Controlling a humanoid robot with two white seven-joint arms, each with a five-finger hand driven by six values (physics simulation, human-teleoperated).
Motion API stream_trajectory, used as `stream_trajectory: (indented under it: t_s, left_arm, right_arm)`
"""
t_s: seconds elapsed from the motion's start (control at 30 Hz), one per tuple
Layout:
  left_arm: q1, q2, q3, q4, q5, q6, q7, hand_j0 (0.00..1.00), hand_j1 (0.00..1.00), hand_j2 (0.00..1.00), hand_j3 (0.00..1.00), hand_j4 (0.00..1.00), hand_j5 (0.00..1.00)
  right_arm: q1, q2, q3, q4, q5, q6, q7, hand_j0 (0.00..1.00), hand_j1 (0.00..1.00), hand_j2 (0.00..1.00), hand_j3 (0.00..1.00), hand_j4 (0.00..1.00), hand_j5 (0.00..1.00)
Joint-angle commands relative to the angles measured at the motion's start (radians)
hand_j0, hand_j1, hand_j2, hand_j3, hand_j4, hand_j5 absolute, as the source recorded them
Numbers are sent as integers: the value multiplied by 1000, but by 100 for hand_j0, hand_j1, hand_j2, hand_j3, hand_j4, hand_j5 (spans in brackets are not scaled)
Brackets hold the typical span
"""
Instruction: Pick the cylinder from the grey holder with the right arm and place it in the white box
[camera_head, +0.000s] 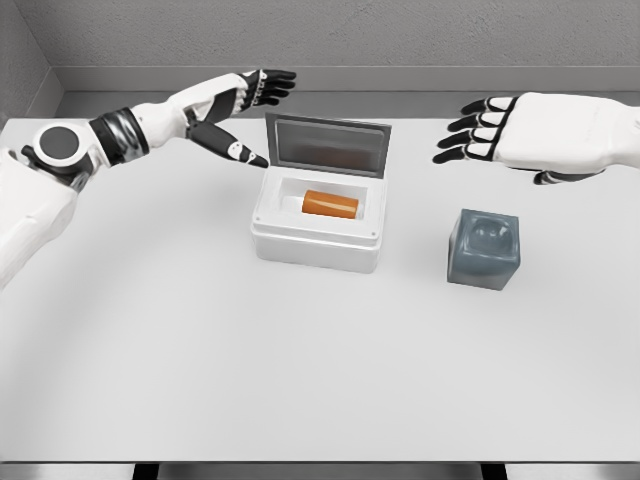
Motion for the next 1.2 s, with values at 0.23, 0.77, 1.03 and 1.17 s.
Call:
stream_trajectory:
  t_s: [0.23,0.77,1.03,1.17]
  left_arm:
    - [25,21,2,-8,5,-11,0,100,100,100,100,100,100]
    - [63,95,-6,-168,6,-25,0,100,100,100,100,100,100]
    - [66,172,0,-176,11,-25,0,100,100,100,100,100,100]
    - [67,193,3,-111,6,-33,0,100,100,100,100,100,100]
  right_arm:
    - [-6,-10,-1,1,-5,3,0,100,100,100,100,100,100]
    - [-9,-24,1,0,-5,3,0,100,100,100,100,100,100]
    - [-11,-25,2,0,-5,3,0,100,100,100,100,100,100]
    - [-11,-25,4,0,-5,3,0,100,100,100,100,100,100]
